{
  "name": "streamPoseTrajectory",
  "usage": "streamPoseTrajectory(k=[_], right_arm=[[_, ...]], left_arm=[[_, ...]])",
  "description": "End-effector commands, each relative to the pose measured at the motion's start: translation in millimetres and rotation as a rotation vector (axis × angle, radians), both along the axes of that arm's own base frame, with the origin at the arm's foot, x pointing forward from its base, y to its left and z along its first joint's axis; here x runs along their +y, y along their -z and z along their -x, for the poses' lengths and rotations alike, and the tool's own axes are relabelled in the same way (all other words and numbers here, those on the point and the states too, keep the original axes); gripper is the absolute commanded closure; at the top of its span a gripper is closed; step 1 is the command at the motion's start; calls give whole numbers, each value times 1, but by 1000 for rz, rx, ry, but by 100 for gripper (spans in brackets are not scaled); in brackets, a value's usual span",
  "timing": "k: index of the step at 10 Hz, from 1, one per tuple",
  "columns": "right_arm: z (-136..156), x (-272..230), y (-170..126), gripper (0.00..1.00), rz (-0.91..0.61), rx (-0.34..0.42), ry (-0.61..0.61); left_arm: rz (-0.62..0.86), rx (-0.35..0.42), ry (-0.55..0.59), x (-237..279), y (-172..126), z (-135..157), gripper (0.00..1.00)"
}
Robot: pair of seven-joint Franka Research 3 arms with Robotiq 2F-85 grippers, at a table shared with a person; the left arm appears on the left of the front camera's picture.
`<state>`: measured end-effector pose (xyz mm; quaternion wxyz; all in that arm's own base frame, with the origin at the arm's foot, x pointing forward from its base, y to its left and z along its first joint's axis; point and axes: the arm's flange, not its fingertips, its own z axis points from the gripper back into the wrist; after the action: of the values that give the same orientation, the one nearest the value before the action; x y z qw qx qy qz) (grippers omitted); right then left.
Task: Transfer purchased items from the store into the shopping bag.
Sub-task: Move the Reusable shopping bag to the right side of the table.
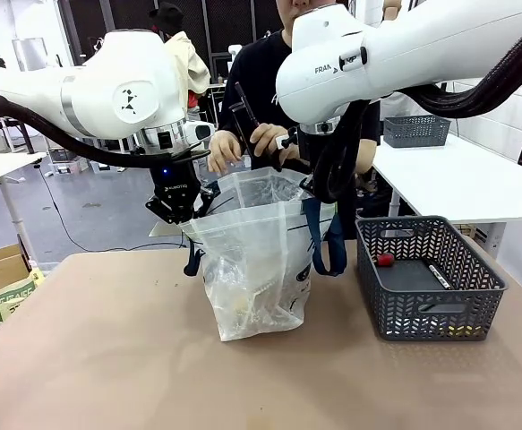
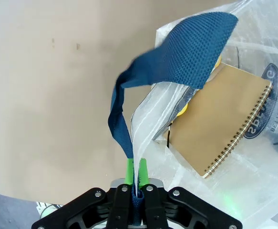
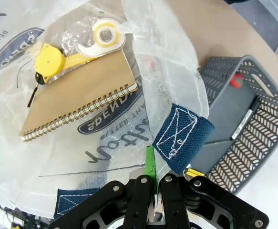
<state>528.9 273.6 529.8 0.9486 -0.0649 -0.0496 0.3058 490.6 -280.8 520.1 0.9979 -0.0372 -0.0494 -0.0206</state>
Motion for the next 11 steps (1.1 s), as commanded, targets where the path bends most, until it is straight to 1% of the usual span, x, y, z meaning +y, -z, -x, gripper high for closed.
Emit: streamPoseTrajectory(k=[1,11], right_arm=[[0,-1,1,100,1,1,5],[0,-1,1,100,1,1,5]], left_arm=[[-1,-1,-2,1,0,0,100],[-1,-1,-2,1,0,0,100]])
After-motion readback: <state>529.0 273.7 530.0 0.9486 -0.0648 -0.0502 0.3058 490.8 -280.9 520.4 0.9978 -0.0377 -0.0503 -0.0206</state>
